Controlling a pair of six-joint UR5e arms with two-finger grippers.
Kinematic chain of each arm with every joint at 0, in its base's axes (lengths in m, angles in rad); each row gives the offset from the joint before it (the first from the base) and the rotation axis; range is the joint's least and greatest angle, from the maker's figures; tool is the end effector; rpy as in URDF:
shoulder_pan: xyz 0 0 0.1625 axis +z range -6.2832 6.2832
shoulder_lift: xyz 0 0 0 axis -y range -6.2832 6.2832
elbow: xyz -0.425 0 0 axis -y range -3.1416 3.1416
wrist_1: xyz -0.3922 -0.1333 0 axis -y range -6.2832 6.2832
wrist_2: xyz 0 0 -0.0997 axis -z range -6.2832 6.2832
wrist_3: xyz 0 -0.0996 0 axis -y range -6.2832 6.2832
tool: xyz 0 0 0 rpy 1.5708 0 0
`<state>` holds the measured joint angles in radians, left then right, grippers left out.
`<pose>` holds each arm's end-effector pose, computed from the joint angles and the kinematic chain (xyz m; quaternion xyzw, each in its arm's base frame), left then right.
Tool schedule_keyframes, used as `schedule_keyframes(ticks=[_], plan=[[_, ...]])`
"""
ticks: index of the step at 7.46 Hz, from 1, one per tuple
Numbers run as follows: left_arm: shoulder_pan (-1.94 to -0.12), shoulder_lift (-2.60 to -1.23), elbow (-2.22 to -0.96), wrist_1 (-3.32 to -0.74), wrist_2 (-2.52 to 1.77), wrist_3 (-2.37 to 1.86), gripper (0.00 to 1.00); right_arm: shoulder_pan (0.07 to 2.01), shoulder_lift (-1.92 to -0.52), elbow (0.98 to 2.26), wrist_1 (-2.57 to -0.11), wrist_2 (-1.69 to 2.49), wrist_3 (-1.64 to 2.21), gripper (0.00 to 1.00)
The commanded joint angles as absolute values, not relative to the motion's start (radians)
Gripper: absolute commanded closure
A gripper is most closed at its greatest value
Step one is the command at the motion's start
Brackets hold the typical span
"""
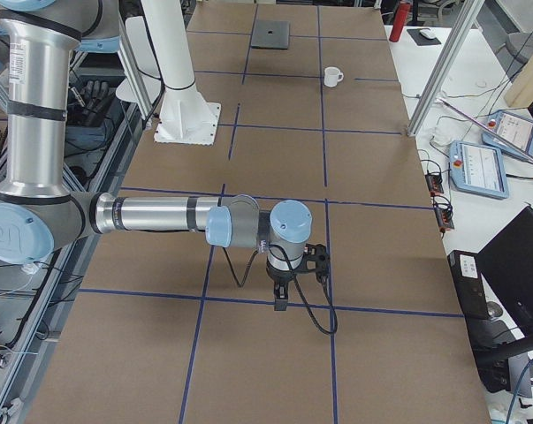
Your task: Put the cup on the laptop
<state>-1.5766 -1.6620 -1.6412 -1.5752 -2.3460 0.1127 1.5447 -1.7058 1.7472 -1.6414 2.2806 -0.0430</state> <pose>-0.0667 -0.5355 0.5763 0.0989 0.3715 0.0806 0.9196 0.0571 -0.4338 0.6458 -0.0108 -0.3476 -0.0273 0.9372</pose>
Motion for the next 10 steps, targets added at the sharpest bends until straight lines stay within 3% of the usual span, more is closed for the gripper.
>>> schedule_keyframes(ticks=[1, 5, 10], plan=[[-1.496, -1.841, -1.542, -1.574, -2.298, -0.021, 0.00, 1.545, -1.706, 1.747, -1.641, 2.281, -0.043, 0.00], [-1.275, -2.063, -1.460, -1.592, -2.299, -0.362, 0.00, 1.545, -1.706, 1.747, -1.641, 2.281, -0.043, 0.00], [-1.027, -2.181, -1.284, -1.881, -2.274, -0.811, 0.00, 1.545, -1.706, 1.747, -1.641, 2.281, -0.043, 0.00]])
